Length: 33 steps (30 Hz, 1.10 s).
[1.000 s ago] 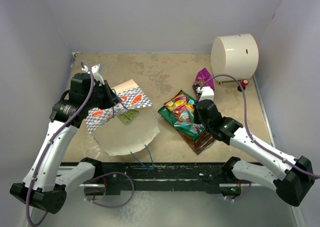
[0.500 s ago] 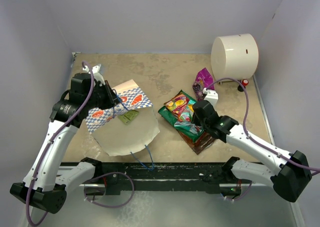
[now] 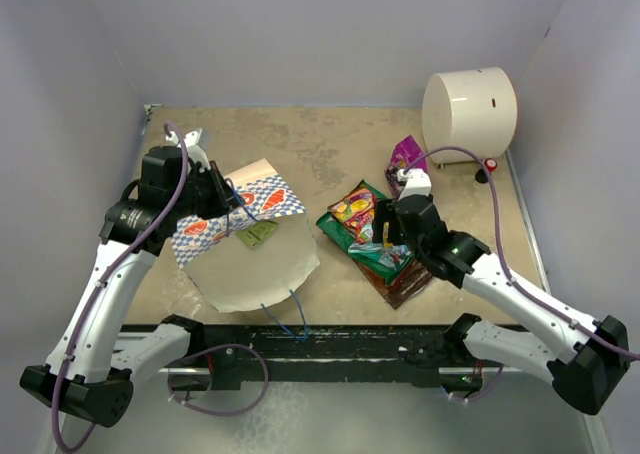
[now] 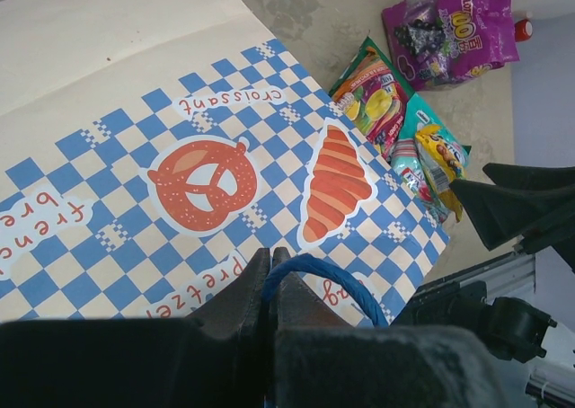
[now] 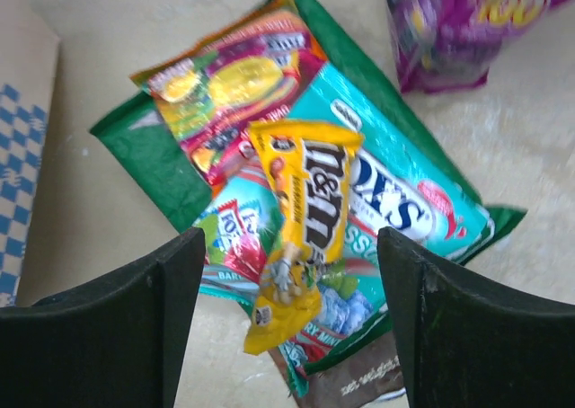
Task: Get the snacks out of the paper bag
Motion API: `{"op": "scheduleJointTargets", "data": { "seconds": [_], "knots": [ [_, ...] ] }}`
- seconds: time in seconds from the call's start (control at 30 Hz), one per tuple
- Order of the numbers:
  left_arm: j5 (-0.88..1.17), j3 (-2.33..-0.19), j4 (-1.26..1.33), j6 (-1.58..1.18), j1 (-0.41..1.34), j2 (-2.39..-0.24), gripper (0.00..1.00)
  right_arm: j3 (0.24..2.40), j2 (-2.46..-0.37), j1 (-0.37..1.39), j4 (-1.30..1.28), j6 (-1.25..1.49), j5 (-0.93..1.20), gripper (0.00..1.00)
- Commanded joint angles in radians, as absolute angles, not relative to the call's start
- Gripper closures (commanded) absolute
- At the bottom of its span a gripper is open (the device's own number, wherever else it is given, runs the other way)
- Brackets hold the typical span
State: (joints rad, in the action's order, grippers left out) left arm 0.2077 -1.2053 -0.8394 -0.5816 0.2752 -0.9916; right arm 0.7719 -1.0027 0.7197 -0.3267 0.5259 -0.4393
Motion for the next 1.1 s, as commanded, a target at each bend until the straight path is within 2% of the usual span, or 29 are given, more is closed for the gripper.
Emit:
{"op": "scheduleJointTargets", "data": {
  "seconds": [0.0,0.2,0.27,0.4,0.5,0.63,0.77,0.93,1.07],
  "knots": [
    [0.237,-1.245,-0.811,-0.561,0.271,-0.977,1.0,0.83,-0.966,0.719,-0.158,0.182,-0.303,0.2],
    [0.268,-1.25,-0.801,-0.562,0.271,-0.984,1.0,0.801,-0.982,0.76,0.089,-0.026,0.144,0.19],
    [0.278,-1.253,-0.802,-0.563,0.272,-0.989,1.0,0.796,-1.022,0.832,0.18,-0.099,0.202,0.19],
    [0.292,-1.26,-0.804,-0.566,0.271,-0.991,1.0,0.794,-1.166,0.994,0.337,-0.252,0.218,0.2],
    [0.303,-1.269,-0.811,-0.566,0.271,-0.992,1.0,0.752,-1.271,1.086,0.547,-0.333,0.188,0.21],
    [0.323,-1.281,-0.827,-0.566,0.27,-0.998,1.0,0.743,-1.455,1.145,0.779,-0.453,0.162,0.23],
    [0.338,-1.297,-0.845,-0.566,0.271,-1.002,1.0,0.824,-1.621,1.171,0.822,-0.639,0.112,0.27],
    [0.339,-1.307,-0.864,-0.561,0.271,-0.993,1.0,0.832,-1.661,1.174,0.834,-0.698,0.061,0.28],
    [0.322,-1.338,-0.889,-0.553,0.271,-0.995,1.0,0.734,-1.561,1.174,0.801,-0.648,0.051,0.28]
  ]
}}
